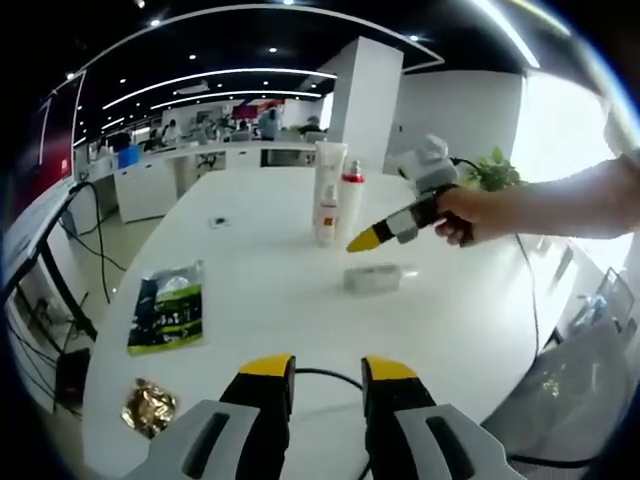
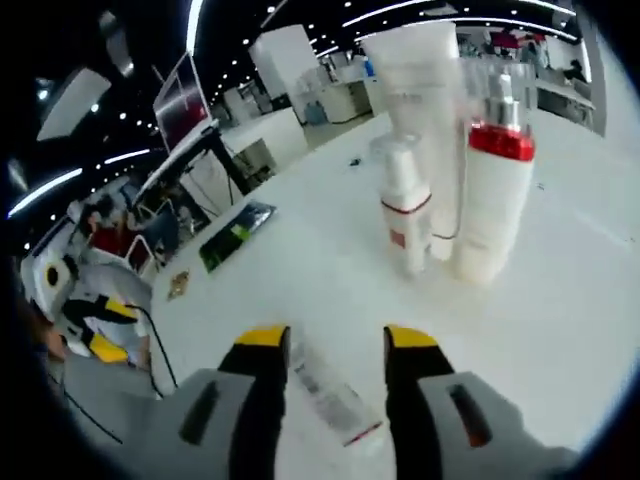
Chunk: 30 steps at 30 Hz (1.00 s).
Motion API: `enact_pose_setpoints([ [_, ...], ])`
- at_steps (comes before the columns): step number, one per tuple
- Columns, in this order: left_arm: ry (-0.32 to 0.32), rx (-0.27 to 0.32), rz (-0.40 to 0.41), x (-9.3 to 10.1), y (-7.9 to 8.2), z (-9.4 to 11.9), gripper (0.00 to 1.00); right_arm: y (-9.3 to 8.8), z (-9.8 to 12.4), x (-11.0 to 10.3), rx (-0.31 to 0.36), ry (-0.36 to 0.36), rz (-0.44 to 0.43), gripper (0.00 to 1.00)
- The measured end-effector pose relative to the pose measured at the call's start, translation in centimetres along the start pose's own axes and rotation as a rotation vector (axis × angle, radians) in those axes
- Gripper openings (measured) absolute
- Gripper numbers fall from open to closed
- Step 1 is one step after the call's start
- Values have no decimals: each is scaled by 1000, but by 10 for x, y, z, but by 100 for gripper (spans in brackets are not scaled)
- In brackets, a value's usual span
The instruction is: Arrange the skincare products in the storage area until every visible bottle or jar stands upright without overlapping.
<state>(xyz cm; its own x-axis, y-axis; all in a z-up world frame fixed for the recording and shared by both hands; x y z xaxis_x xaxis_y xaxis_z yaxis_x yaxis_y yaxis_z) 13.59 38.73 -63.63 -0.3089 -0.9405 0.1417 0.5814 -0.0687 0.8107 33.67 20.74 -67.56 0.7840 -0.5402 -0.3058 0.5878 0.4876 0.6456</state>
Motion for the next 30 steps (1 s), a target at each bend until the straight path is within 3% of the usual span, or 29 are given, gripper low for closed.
enact_pose_setpoints([
  [3,-3,-2,-3,1,0,0,28,-18,1,-3,-88,12,52,44],
  [6,-1,0,-7,1,0,0,28,-24,-2,-2,-101,5,67,42],
  [9,0,-6,-10,1,0,-1,27,-31,-7,-2,-168,-3,121,40],
  [12,-5,-12,-22,3,0,-2,27,-29,-11,-1,-155,-17,148,34],
  [18,-9,-14,-29,4,0,-2,27,-30,-10,5,-214,-89,213,23],
  [21,-13,-18,-36,5,0,-2,27,-33,-9,-1,-212,-88,144,22],
  [24,-15,-21,-37,6,0,-3,28,-34,-6,-8,-199,-93,145,21],
  [30,-33,-16,-43,9,1,-3,28,-30,14,-36,-73,-74,76,21],
])
Point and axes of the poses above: the point that each gripper's makers call its tool centre point, and the gripper's own axes: z roughly backward along the fingers, x roughly to its right, y roughly out of its top, the point moved 7 cm from there along z, roughly backward along the fingers, and after that the axes turned 1 degree about -x, right-handed, at the moved point
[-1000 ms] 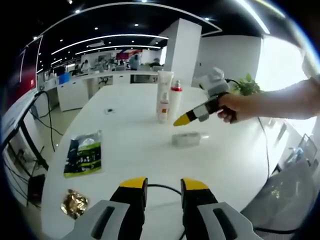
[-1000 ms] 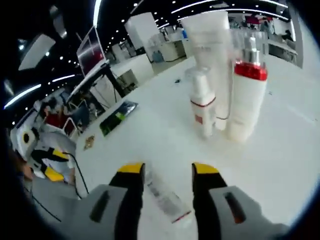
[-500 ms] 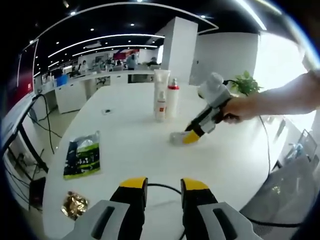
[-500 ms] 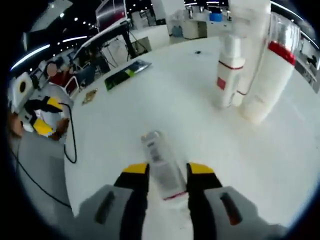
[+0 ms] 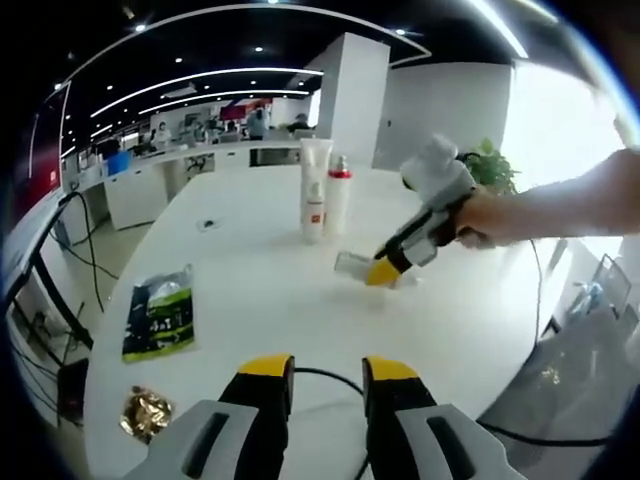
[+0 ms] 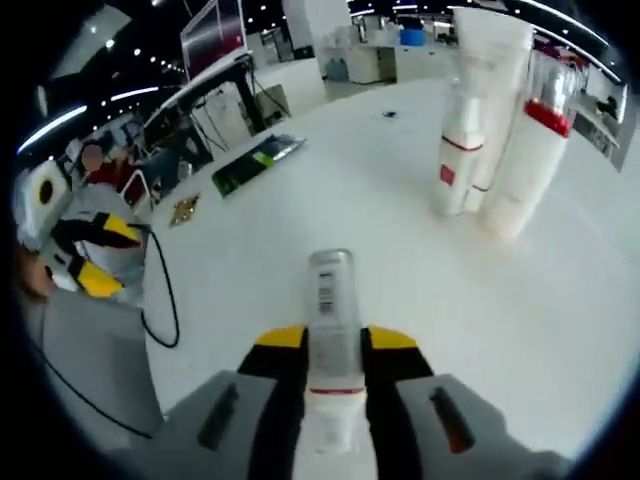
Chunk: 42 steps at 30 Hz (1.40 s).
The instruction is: Arrange the skincare products in the storage area until every visible bottle or jar stands upright without overlapping.
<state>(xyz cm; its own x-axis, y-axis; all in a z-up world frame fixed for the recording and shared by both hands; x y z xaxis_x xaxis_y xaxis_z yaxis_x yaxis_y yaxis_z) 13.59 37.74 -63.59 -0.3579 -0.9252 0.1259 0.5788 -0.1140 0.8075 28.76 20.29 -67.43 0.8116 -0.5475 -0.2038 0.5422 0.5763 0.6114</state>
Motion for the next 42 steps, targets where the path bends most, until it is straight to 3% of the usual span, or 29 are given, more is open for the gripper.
enact_pose_setpoints([
  [5,-9,-2,-5,2,0,0,30,-1,20,-27,133,45,-92,21],
  [14,-35,-8,21,6,2,0,32,-7,54,-76,266,84,-92,21],
  [20,-70,2,9,14,8,1,35,-7,82,-90,329,86,-76,21],
  [25,-113,65,97,13,24,4,38,-6,105,-93,396,68,-91,21],
  [28,-180,111,189,14,37,5,42,-6,113,-97,417,58,-87,21],
  [30,-284,146,276,20,50,4,48,-7,118,-101,435,58,-76,21],
  [33,-411,209,333,33,69,7,55,-7,121,-104,405,-14,41,21],
  [36,-562,208,435,48,82,10,56,-8,124,-107,406,-69,117,21],
  [38,-618,212,498,55,88,9,58,-9,126,-112,412,-69,169,21],
  [42,-666,172,539,67,87,4,55,-10,128,-124,407,-72,323,21],
])
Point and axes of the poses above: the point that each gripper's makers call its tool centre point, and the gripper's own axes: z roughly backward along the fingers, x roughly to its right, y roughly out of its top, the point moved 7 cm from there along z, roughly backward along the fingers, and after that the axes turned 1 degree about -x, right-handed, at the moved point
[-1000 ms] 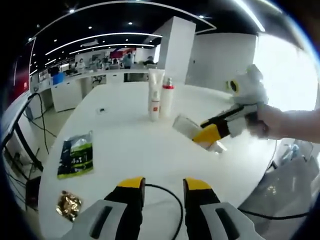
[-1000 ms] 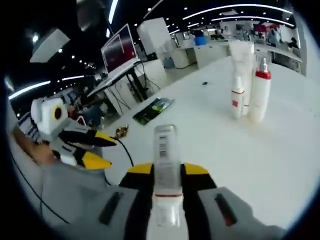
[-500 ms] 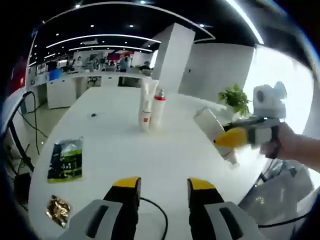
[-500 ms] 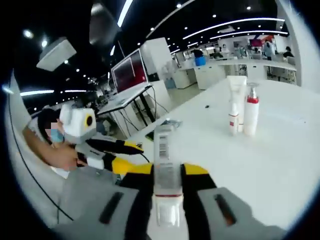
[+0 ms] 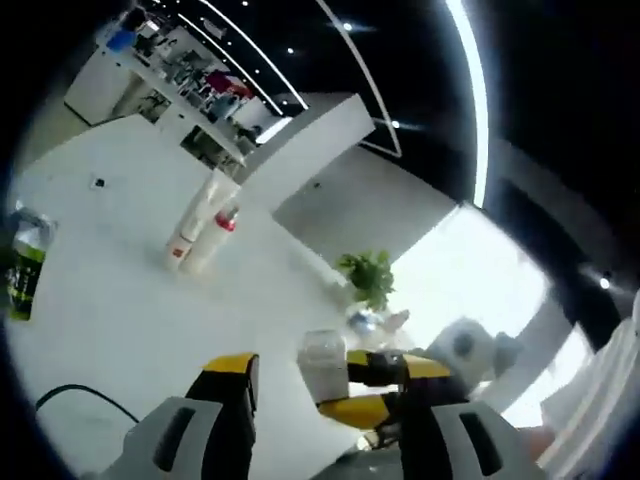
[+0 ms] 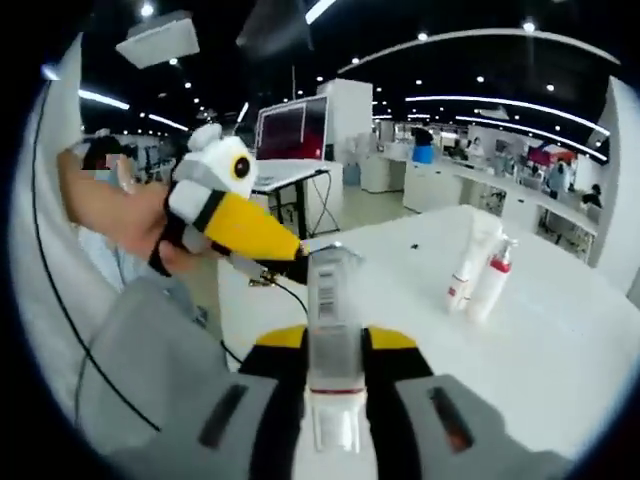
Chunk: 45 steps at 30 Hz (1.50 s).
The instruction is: Arrange the skincare products in the storage area until every visible bottle or jar stands upright without overlapping.
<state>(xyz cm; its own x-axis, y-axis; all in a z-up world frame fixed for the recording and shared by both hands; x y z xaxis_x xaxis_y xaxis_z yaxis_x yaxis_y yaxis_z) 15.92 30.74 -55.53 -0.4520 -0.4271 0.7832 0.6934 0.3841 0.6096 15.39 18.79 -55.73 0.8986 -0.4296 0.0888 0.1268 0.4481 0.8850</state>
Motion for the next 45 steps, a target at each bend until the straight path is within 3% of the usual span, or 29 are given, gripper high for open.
enact_pose_setpoints([
  [2,36,-58,-41,-4,-7,-2,44,2,1,-2,-4,1,46,21],
  [4,34,-69,-118,-4,-9,-2,30,4,2,-6,9,5,99,21],
  [5,0,-62,-111,0,-10,-4,29,2,2,-8,-13,7,109,21],
  [7,2,-92,-61,0,-15,-6,29,3,2,-10,-14,17,187,21],
  [11,-34,-113,-51,2,-20,-8,24,2,2,-17,-33,12,279,21],
  [14,-74,-86,-75,4,-22,-7,23,2,3,-17,-27,9,277,21],
  [19,-55,-86,-107,4,-28,-5,23,-3,1,-22,-29,2,271,23],
  [23,-29,-17,-111,-2,-20,6,23,-9,2,-20,-45,-18,140,36],
  [26,-15,55,-69,-9,-10,15,22,-12,6,-19,18,1,-69,39],
  [28,7,82,-72,-15,-5,20,22,-15,10,-15,49,-14,-152,39],
  [32,57,151,-78,-23,10,32,22,-23,16,-12,108,21,-536,41],
  [33,59,172,-75,-23,14,34,22,-24,14,-17,121,81,-589,40],
  [35,38,205,-83,-20,21,34,22,-24,7,-32,111,210,-713,42],
  [38,-27,210,-121,-9,23,29,22,-12,-2,-47,189,351,-894,49],
  [40,-91,193,-158,1,20,24,22,-3,-6,-47,270,395,-1027,50],
  [45,-146,170,-226,13,13,25,23,6,-4,-27,450,372,-1217,50],
])
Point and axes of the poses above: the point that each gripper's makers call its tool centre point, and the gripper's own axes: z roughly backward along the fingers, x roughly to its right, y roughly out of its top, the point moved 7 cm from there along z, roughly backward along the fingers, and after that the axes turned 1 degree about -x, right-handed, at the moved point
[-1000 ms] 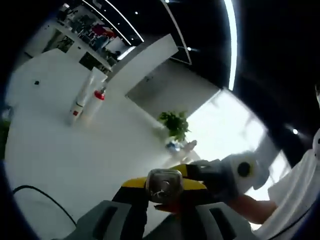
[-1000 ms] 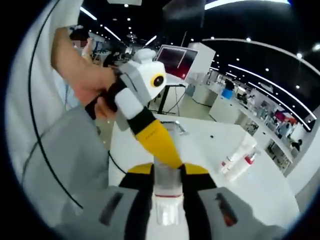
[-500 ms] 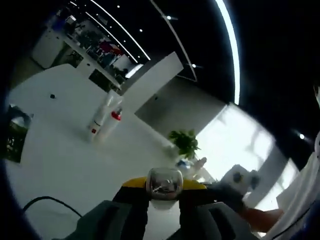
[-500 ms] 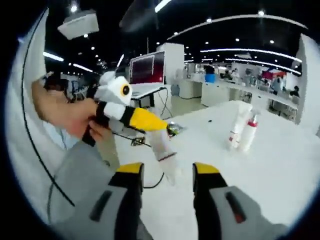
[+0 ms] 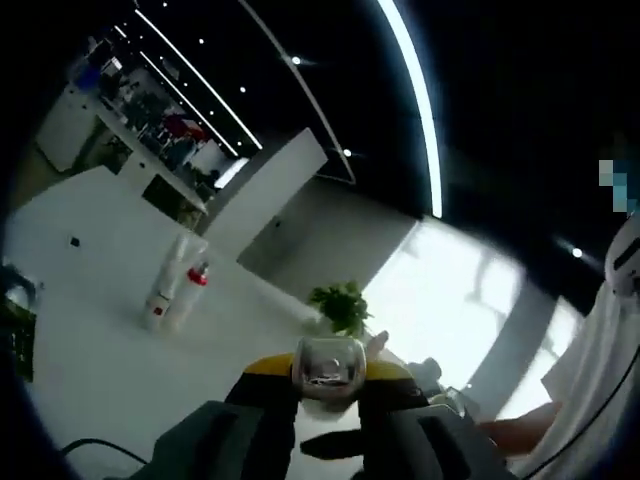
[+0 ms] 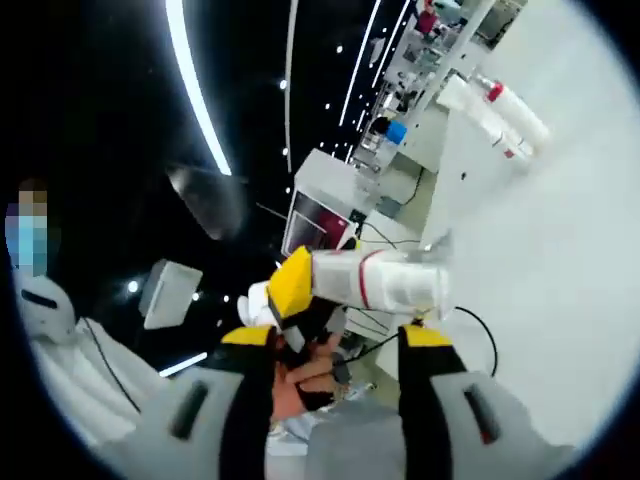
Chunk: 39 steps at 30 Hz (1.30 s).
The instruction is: Arrange the skincare products in the storage area until every visible bottle or jar stands upright without overlapping.
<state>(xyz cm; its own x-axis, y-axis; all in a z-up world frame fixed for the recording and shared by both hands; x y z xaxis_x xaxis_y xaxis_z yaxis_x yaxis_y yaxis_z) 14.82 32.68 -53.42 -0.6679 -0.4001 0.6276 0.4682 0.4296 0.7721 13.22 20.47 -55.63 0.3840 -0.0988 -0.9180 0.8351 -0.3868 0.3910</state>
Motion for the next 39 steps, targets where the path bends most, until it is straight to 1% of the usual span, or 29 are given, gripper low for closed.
enact_pose_setpoints([
  [1,-8,-8,-14,2,-2,1,23,1,2,6,2,-34,-21,49],
  [2,-7,5,-16,2,-1,2,23,6,2,5,29,-2,-49,46],
  [3,-14,-6,-18,4,-2,2,23,8,4,5,41,-2,-56,44],
  [4,-18,-24,-45,6,-4,2,23,10,5,6,43,-2,-51,42],
  [5,-15,-36,-78,6,-5,2,23,12,7,6,60,-8,-60,42],
  [6,-25,-64,-110,10,-9,1,23,14,8,7,74,-6,-75,42],
  [7,-31,-85,-132,11,-12,1,23,16,10,4,101,-6,-106,42],
  [9,-33,-125,-187,15,-18,-1,22,20,13,6,120,-13,-118,40],
  [10,-47,-148,-213,18,-22,-2,22,20,14,9,126,-29,-132,39],
  [11,-48,-161,-240,19,-24,-3,22,21,15,10,124,-36,-137,36],
  [12,-46,-175,-262,20,-26,-4,22,21,17,13,123,-58,-147,35],
  [13,-37,-192,-291,19,-28,-5,22,20,18,14,119,-62,-178,35],
  [14,-38,-194,-290,19,-28,-6,22,19,19,16,118,-62,-220,34],
  [15,-43,-198,-283,19,-29,-7,22,19,20,17,118,-60,-233,34],
  [18,-52,-235,-314,18,-32,-7,22,17,24,18,129,-46,-229,31],
  [19,-51,-259,-332,17,-34,-8,22,17,25,16,134,-38,-228,30],
  [21,-53,-291,-330,17,-39,-8,22,18,26,14,141,-37,-188,28],
  [24,-57,-303,-353,17,-45,-7,22,20,26,12,125,-33,-157,27],
  [27,-53,-318,-348,18,-49,-6,23,23,26,7,95,-10,-102,25],
  [29,-55,-328,-315,18,-50,-5,24,23,26,4,74,-9,-56,25],
  [30,-65,-326,-243,19,-50,-4,25,23,25,3,69,-4,-45,24],
  [31,-75,-315,-211,20,-49,-4,27,25,26,2,65,0,-33,24],
  [32,-92,-289,-171,22,-46,-3,30,25,25,1,62,5,-4,24],
  [34,-123,-261,-79,25,-43,-2,35,26,26,-2,46,20,13,24],
  [35,-153,-230,-9,27,-39,-1,36,27,26,-4,35,56,46,24],
  [36,-182,-203,62,28,-36,0,36,26,26,-6,24,77,54,24],
  [37,-206,-203,124,30,-35,1,36,27,27,-10,1,97,78,24],
  [39,-272,-224,226,35,-36,4,37,25,28,-16,-45,134,126,24],
])
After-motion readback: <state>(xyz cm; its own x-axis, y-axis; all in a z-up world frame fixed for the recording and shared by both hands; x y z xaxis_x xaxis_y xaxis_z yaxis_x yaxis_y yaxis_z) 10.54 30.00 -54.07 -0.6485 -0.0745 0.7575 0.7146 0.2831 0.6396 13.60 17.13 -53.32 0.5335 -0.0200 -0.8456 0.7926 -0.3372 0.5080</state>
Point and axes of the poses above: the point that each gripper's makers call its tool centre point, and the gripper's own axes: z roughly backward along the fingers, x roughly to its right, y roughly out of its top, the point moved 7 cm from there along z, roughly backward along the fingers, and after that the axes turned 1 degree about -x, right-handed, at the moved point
